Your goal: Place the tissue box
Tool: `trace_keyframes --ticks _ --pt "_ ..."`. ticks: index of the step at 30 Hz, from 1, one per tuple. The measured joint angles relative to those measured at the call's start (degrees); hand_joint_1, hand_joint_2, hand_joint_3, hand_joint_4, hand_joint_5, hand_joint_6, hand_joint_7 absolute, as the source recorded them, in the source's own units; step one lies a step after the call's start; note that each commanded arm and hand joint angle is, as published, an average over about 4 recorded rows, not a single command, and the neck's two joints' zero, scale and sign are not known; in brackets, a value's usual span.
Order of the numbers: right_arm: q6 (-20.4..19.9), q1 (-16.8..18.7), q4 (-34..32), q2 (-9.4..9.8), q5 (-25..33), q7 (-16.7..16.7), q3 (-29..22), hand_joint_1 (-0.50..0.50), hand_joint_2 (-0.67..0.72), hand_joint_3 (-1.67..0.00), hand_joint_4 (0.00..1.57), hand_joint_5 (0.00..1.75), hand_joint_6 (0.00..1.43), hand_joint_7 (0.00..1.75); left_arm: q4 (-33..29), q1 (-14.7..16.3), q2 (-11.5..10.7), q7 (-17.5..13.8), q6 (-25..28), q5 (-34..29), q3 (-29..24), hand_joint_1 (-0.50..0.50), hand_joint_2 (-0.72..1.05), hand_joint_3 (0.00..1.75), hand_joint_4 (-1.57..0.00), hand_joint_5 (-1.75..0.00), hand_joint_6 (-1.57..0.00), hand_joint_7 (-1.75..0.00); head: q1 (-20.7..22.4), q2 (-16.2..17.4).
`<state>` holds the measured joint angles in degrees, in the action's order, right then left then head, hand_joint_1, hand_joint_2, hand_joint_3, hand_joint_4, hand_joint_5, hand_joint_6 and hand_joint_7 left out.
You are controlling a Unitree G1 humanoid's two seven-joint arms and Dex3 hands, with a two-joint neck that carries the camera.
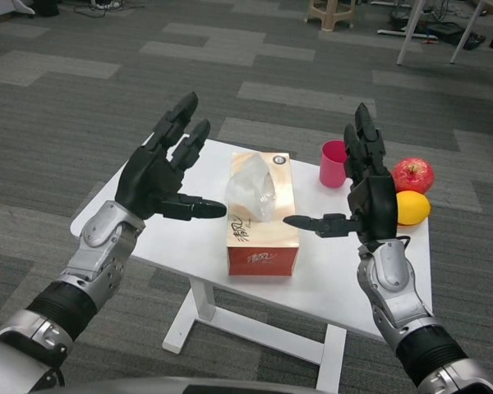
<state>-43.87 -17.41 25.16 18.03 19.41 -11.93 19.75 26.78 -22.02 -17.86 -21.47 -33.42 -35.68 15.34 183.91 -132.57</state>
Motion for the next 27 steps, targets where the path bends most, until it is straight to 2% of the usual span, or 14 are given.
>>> trace_keyframes --ticks 2,12,19,27 --pt "0.00 0.06 -0.12 -0.01 0.00 -0.01 0.08 -0.46 -0.10 -0.20 0.03 0.00 0.00 0.00 -0.03 0.12 0.00 0.00 0.00 0.00 -0.01 0.50 0.52 0.00 0.00 0.00 0.00 0.00 0.01 -0.20" --pt "0.00 0.08 -0.14 -0.04 0.00 -0.03 0.11 -0.46 -0.03 -0.24 0.03 0.00 0.00 0.00 -0.07 0.13 0.00 0.00 0.00 0.00 -0.05 0.50 0.52 0.00 0.00 0.00 0.00 0.00 -0.25 -1.00" --pt "-0.01 0.07 -0.12 -0.04 0.00 -0.04 0.12 -0.46 -0.03 -0.24 0.03 0.00 0.00 0.00 -0.06 0.12 0.00 0.02 -0.03 -0.01 -0.12 0.50 0.52 0.00 0.00 0.00 0.00 0.00 -0.14 -5.64" --pt "-0.12 -0.25 1.24 -0.05 0.02 -0.10 0.33 -0.46 -0.03 -0.18 0.03 0.00 0.00 0.00 0.32 0.01 -0.01 0.15 -0.13 -0.01 -0.41 0.50 0.52 0.00 0.00 0.00 0.00 0.00 0.30 -7.06"
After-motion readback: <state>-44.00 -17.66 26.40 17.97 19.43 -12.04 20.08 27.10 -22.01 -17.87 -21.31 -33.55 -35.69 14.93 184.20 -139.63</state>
